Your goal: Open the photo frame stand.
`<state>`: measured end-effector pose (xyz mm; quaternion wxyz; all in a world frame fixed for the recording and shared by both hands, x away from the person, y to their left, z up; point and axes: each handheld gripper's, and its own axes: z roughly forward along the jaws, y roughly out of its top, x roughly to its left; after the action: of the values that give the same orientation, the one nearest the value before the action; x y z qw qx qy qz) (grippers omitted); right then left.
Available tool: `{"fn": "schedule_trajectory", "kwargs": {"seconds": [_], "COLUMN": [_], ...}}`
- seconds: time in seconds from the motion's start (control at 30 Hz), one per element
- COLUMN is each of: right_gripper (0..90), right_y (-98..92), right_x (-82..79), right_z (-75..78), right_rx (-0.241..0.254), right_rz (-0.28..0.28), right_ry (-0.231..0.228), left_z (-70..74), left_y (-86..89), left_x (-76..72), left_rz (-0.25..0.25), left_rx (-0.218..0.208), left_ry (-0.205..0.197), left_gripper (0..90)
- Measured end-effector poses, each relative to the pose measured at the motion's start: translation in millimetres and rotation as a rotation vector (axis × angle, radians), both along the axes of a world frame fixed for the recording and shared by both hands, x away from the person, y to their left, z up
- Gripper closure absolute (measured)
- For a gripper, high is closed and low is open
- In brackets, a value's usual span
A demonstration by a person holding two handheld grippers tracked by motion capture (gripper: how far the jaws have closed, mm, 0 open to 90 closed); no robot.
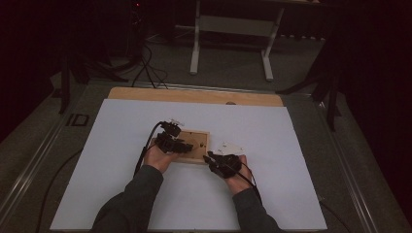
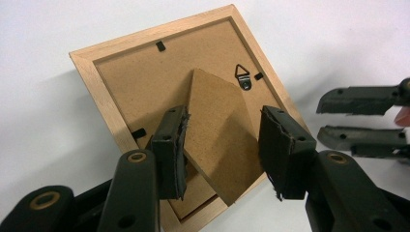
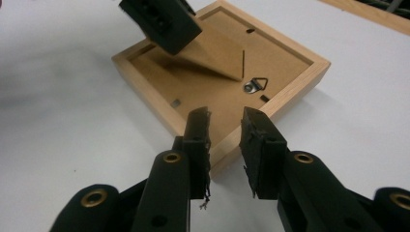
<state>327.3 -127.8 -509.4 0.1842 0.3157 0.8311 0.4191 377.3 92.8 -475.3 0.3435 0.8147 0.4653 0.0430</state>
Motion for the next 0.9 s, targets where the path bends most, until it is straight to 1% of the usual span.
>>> {"fn": "schedule_trajectory", "kwargs": {"seconds": [0.17, 0.23, 0.27, 0.3, 0.37, 0.5, 0.57, 0.63, 0.73, 0.9], "right_gripper": [67.0, 64.9, 64.9, 63.8, 61.2, 55.5, 52.9, 50.8, 48.6, 47.1], "right_y": [-5.0, -7.5, -7.5, -8.7, -11.4, -13.9, -14.7, -16.0, -17.9, -18.5], "right_x": [2.4, 3.9, 3.9, 4.4, 5.7, 7.8, 9.4, 11.7, 14.9, 20.3], "right_z": [6.4, 9.6, 9.6, 11.1, 14.1, 17.8, 19.7, 21.9, 25.0, 29.7], "right_rx": [0.014, 0.027, 0.027, 0.031, 0.043, 0.044, 0.047, 0.051, 0.061, 0.074], "right_rz": [-0.008, -0.015, -0.015, -0.019, -0.025, -0.035, -0.035, -0.038, -0.041, -0.047], "right_ry": [-0.004, -0.003, -0.003, -0.002, -0.007, 0.003, 0.011, 0.016, 0.019, 0.025], "left_z": [2.5, 3.7, 3.7, 4.4, 5.0, 5.7, 5.4, 5.4, 5.0, 5.1], "left_y": [-2.4, -3.3, -3.3, -4.2, -5.2, -6.7, -7.6, -7.6, -8.7, -9.6], "left_x": [-4.4, -6.4, -6.4, -8.2, -10.1, -14.5, -16.4, -17.6, -19.8, -23.3], "left_rz": [-0.017, -0.022, -0.022, -0.026, -0.028, -0.034, -0.033, -0.038, -0.036, -0.041], "left_rx": [0.024, 0.033, 0.033, 0.042, 0.050, 0.063, 0.062, 0.071, 0.075, 0.082], "left_ry": [-0.038, -0.051, -0.051, -0.063, -0.074, -0.099, -0.111, -0.123, -0.139, -0.159], "left_gripper": [54.5, 54.5, 54.5, 54.5, 54.5, 54.5, 54.5, 54.5, 54.5, 54.4]}}
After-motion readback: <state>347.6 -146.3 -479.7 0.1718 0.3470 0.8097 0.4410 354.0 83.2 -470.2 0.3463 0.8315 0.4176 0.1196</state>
